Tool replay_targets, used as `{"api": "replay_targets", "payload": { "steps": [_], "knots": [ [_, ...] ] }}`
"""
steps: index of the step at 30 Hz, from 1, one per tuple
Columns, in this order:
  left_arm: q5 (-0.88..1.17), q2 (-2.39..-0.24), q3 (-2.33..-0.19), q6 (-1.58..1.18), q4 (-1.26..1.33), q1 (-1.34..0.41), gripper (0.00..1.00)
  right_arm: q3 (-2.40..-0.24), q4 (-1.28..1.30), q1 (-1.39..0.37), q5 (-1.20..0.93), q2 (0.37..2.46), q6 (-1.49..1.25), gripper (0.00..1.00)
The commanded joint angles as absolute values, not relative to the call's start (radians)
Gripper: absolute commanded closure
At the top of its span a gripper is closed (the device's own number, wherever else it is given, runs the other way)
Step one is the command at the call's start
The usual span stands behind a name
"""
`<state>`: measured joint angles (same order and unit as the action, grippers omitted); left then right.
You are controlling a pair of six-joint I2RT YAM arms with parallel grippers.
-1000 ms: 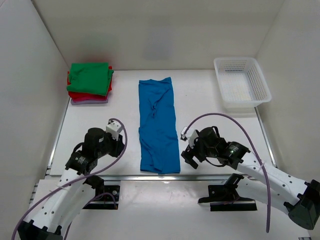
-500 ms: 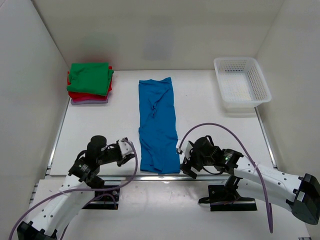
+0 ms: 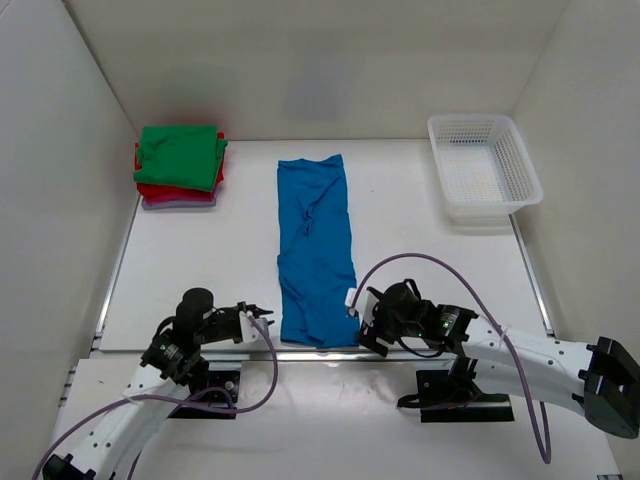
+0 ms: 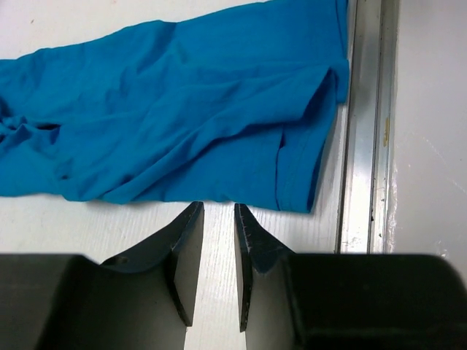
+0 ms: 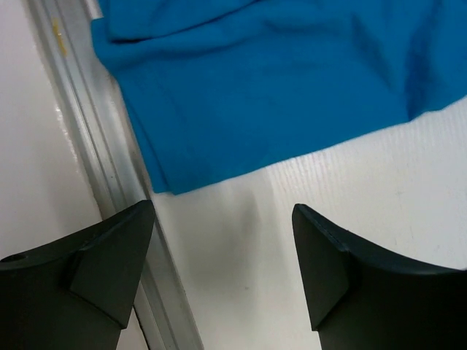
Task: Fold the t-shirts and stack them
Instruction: Grab the bottom of the folded rectangular tshirt with both arms
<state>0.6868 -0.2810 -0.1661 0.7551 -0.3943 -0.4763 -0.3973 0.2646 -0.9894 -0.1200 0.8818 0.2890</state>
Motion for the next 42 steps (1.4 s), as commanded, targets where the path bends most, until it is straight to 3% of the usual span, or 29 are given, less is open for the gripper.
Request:
{"api": "replay_targets", "payload": {
  "steps": [1,11,18,32,42],
  "knots": [
    [0.746,-0.354,-0.181,0.804,-0.339,-0.482,0.65,-0.390,0.164,-1.043,-0.052,0.876,0.331,0.26],
    [0.703,-0.590,-0.284,0.887,-0.379,-0.578,0.60,-0.387,0.095,-0.970,-0.143,0.920,0.410,0.28],
    [0.637,-0.698,-0.336,0.942,-0.420,-0.721,0.52,-0.387,0.084,-1.019,-0.156,0.939,0.387,0.30],
    [0.477,-0.805,-0.347,0.914,-0.322,-0.761,0.56,-0.376,0.044,-1.040,-0.219,0.986,0.308,0.34],
    [0.482,-0.871,-0.370,0.969,-0.324,-0.805,0.50,-0.350,0.018,-1.043,-0.224,1.031,0.302,0.35]
  ]
}}
